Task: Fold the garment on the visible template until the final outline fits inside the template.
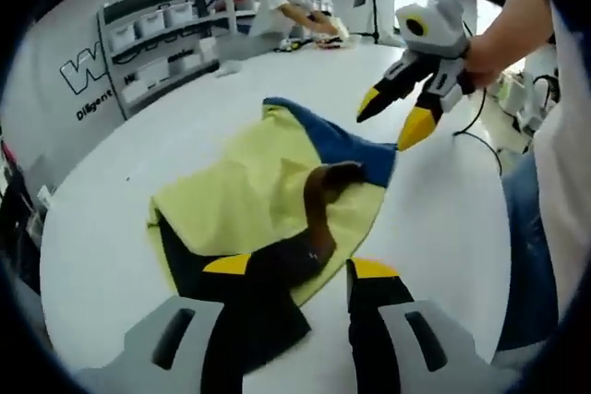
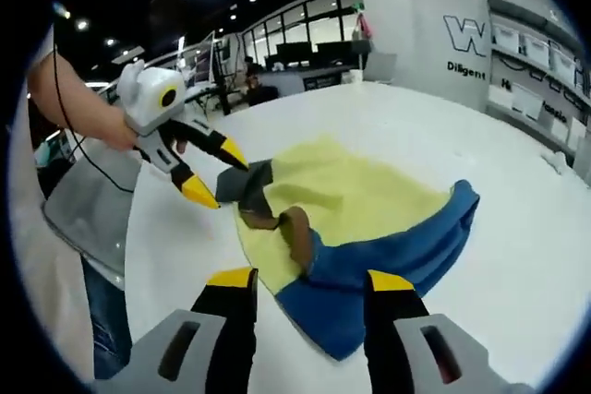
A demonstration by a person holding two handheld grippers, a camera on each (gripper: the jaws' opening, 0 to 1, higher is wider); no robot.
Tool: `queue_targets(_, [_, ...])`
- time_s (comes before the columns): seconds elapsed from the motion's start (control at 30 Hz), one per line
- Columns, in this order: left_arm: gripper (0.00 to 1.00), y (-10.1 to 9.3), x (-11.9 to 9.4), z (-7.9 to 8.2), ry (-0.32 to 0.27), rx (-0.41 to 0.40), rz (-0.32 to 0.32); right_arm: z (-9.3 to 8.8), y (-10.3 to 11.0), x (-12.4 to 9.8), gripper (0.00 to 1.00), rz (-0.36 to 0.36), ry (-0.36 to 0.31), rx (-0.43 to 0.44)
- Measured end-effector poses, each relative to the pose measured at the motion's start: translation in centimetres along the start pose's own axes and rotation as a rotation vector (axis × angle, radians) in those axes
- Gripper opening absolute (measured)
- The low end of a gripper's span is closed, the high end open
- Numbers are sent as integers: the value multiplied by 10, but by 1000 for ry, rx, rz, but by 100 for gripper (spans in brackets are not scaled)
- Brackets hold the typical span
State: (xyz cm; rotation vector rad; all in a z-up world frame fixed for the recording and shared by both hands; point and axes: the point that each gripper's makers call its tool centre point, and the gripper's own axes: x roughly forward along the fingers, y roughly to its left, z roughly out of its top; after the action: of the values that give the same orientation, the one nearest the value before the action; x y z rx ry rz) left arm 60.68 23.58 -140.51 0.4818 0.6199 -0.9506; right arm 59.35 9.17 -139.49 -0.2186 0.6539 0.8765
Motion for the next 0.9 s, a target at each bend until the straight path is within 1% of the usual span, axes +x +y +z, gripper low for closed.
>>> queue_targets(0.07, [33, 4, 2, 1, 6, 16, -4, 0, -2, 2, 39, 11, 12, -26])
queue_targets(0.2, [27, 8, 6, -4, 47, 116, -16, -1, -6, 5, 38, 25, 35, -76])
queue_targets(0.23, [26, 8, 7, -6, 58, 143, -16, -1, -7, 6, 37, 31, 45, -101])
queue_targets(0.33, [24, 8, 10, -11, 75, 163, -28, -1, -10, 9, 37, 45, 56, -127])
queue_targets(0.4, [23, 8, 11, -14, 95, 220, -37, -1, -12, 10, 36, 56, 63, -138])
queue_targets(0.5, [23, 6, 13, -19, 124, 284, -52, -2, -16, 11, 35, 64, 72, -148])
queue_targets(0.63, [20, 9, 15, -24, 148, 321, -47, -5, -19, 11, 33, 77, 93, -186])
queue_targets(0.73, [17, 11, 17, -26, 171, 369, -46, -8, -20, 12, 32, 101, 123, -248])
queue_targets(0.77, [16, 12, 17, -26, 176, 384, -45, -10, -20, 12, 32, 112, 138, -283])
queue_targets(0.9, [10, 17, 18, -25, 185, 399, -33, -15, -21, 15, 31, 138, 178, -376])
